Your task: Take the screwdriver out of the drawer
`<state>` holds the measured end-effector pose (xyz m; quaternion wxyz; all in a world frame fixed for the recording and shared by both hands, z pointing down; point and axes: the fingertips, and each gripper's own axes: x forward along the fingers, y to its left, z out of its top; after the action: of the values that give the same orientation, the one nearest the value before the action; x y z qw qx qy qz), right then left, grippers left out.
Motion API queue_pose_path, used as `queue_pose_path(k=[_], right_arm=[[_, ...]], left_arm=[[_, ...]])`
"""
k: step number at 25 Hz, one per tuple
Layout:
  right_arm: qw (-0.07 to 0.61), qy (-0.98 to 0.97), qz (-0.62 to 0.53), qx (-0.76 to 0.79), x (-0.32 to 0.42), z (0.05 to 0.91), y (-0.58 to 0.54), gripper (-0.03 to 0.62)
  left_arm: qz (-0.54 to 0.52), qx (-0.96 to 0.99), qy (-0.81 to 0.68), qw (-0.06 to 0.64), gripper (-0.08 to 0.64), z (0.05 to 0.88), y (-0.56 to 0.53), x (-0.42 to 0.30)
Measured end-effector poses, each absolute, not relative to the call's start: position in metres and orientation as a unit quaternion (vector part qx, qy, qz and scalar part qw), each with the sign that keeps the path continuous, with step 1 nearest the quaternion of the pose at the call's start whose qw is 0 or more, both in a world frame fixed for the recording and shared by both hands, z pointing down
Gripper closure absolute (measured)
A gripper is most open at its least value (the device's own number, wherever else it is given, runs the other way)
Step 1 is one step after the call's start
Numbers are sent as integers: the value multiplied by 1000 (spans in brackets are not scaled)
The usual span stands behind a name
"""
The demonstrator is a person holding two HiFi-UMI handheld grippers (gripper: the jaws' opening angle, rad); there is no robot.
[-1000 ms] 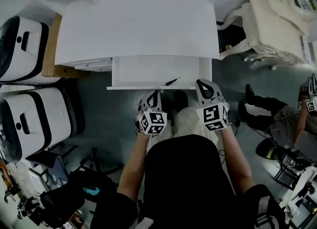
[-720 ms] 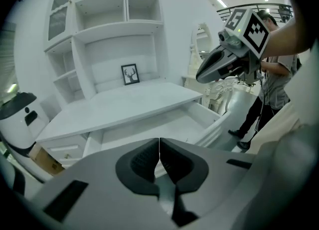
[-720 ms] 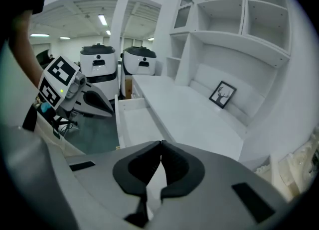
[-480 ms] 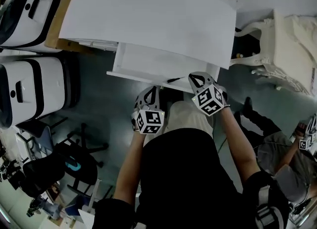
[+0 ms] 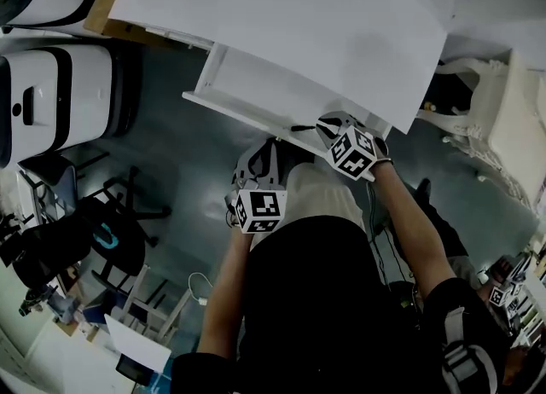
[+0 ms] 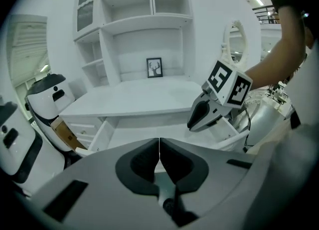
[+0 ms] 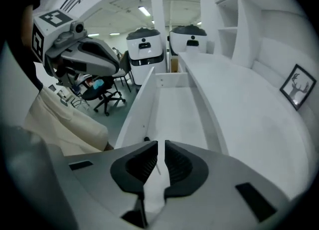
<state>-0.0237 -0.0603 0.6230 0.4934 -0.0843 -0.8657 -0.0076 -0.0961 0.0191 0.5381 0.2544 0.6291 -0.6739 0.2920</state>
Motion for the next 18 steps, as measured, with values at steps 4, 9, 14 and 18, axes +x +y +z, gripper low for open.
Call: queue_pose_path(k=[4,9,14,18], right_arm=[[504,-851,-17,-146,-27,650,-47,520],[529,-824,-32,-199,-30,684,-36,500],[537,-806,-43,-246,-37,708,-25,474],[540,-791,-52,-284,-40,719,-13,470]], left_arm=[[284,610,-690,267,535,539,17,-94],[271,588,-708,282,535,537,14,-101],[269,575,-715,294,535,540,23,-106],[269,560,-722,304,535,547,38,-110]])
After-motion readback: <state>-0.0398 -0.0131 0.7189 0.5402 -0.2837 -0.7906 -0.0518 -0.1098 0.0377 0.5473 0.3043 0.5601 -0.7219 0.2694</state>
